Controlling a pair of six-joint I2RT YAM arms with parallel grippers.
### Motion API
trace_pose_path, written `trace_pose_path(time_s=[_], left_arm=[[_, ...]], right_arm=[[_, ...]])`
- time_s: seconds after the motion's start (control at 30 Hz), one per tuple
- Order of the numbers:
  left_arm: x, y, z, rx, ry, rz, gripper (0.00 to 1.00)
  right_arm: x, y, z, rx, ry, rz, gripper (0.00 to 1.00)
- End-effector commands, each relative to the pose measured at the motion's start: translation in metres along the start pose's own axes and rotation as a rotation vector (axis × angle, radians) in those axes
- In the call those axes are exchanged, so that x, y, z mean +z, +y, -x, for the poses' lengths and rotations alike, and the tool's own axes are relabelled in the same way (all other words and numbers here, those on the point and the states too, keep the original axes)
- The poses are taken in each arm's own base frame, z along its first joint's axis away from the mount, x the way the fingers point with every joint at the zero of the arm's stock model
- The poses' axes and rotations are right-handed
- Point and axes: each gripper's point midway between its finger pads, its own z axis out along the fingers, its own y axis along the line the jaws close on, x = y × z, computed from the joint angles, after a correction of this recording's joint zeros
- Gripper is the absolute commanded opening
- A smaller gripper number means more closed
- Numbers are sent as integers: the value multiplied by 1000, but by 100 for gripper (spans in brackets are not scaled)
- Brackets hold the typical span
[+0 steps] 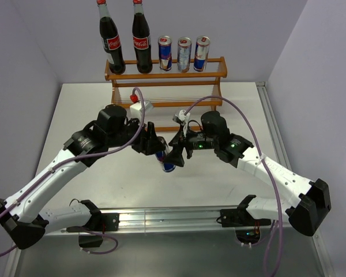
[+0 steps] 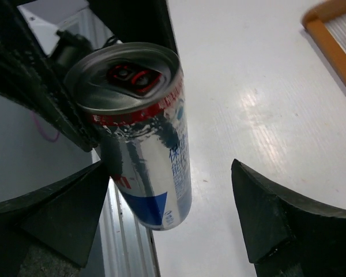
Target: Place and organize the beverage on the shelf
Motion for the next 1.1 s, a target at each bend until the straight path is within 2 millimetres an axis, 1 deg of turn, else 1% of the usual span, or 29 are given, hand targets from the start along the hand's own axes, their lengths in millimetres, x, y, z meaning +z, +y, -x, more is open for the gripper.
trace_pose_path(time_s=[0.0,0.1,0.17,0.2,0.27,0.3,0.37,0.4,0.47,0.5,0.53,0.57,0.6,0.63,0.7,0.73,0.77,0.8,0.83,0.87,0.9,0.93,0.97,1.0,1.03,1.07], left_arm=[[-25,-48,15,89,-78,-232,0],[-31,-57,16,106,-89,-278,0],[-33,-61,18,115,-96,-297,0],[-35,-63,19,120,-99,-308,0],[-38,-67,22,131,-113,-322,0],[-39,-68,23,135,-119,-326,0],[-43,-72,25,145,-129,-341,0],[-44,-73,25,150,-135,-348,0],[-46,-75,26,157,-142,-356,0],[-46,-75,27,161,-152,-356,0],[-47,-74,27,163,-158,-352,0],[-47,-74,27,164,-158,-349,2],[-46,-73,27,162,-158,-343,7],[-47,-72,30,162,-168,-331,24],[-47,-68,34,155,-183,-302,50],[-49,-68,38,156,-200,-289,73],[-51,-68,40,156,-209,-284,85],[-52,-69,42,158,-216,-282,95],[-57,-70,46,159,-232,-274,100],[-57,-64,51,151,-251,-235,100],[-58,-59,55,142,-267,-199,100],[-62,-57,63,133,-297,-165,99],[-63,-37,71,100,-332,-47,99],[-66,-26,76,78,-355,22,99],[-74,-19,85,48,-391,84,100],[-80,9,88,9,-419,247,100]], right_arm=[[-6,25,18,-128,-65,115,91],[-8,44,17,-149,-79,220,87],[-8,50,16,-156,-89,256,85],[-8,56,19,-136,-100,286,84],[-8,62,17,-120,-96,321,80],[-8,64,17,-119,-94,333,74],[-8,68,16,-124,-91,351,69],[-9,69,19,-138,-109,355,63],[-12,75,24,-152,-135,375,58],[-12,78,24,-156,-139,390,43],[-15,82,25,-170,-148,409,33],[-16,84,26,-178,-152,417,24],[-17,87,27,-188,-155,427,5],[-19,89,27,-200,-161,429,0],[-20,90,29,-212,-173,423,0],[-23,91,32,-222,-190,412,0],[-24,88,37,-225,-213,381,0],[-22,84,36,-218,-222,353,0],[-25,82,40,-223,-246,327,0],[-26,81,44,-229,-270,314,0],[-24,73,42,-215,-281,268,0],[-26,71,45,-216,-301,246,0],[-26,66,47,-209,-312,216,0],[-25,55,48,-196,-325,155,0],[-25,47,52,-183,-339,106,0],[-26,39,54,-170,-354,62,0]])
